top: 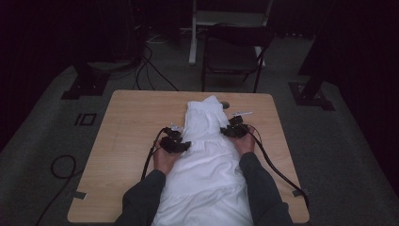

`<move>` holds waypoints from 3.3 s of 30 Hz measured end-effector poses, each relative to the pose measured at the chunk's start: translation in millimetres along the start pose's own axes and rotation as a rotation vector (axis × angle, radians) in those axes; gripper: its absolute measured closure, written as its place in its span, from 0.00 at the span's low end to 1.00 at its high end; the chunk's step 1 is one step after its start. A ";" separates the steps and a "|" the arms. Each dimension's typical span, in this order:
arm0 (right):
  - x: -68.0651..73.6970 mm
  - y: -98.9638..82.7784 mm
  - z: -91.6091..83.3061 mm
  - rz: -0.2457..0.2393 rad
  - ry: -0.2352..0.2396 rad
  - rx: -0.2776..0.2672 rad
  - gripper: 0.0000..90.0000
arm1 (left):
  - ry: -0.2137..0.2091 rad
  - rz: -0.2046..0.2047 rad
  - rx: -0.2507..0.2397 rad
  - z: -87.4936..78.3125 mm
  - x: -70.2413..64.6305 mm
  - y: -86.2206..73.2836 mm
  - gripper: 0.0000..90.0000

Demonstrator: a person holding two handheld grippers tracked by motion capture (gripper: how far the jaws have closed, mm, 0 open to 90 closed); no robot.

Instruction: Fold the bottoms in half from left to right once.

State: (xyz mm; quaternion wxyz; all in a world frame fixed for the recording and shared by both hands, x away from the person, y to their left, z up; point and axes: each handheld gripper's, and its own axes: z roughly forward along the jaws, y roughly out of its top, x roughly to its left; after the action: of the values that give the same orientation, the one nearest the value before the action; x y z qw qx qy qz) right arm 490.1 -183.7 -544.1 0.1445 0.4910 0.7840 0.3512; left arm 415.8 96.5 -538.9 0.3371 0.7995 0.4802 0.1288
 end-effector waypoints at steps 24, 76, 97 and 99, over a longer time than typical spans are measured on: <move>48.9 -53.0 -56.5 -0.092 0.148 0.093 0.70 | -0.097 0.068 0.048 -67.1 -1.4 -64.2 0.67; 16.3 7.4 2.8 0.013 0.024 0.076 0.86 | -0.046 0.011 0.046 -22.2 -8.9 -28.4 0.72; 8.4 14.0 7.2 0.064 0.049 0.064 0.79 | -0.097 -0.059 -0.086 8.8 20.3 36.4 0.40; 7.4 14.7 7.8 0.063 0.050 0.064 0.77 | -0.094 -0.059 -0.085 10.6 19.8 36.9 0.39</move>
State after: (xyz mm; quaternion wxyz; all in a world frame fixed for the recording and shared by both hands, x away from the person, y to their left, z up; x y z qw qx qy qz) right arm 500.8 -170.0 -538.6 0.0980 0.5110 0.7822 0.3426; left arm 456.6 97.6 -524.6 0.3964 0.7751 0.4815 0.1014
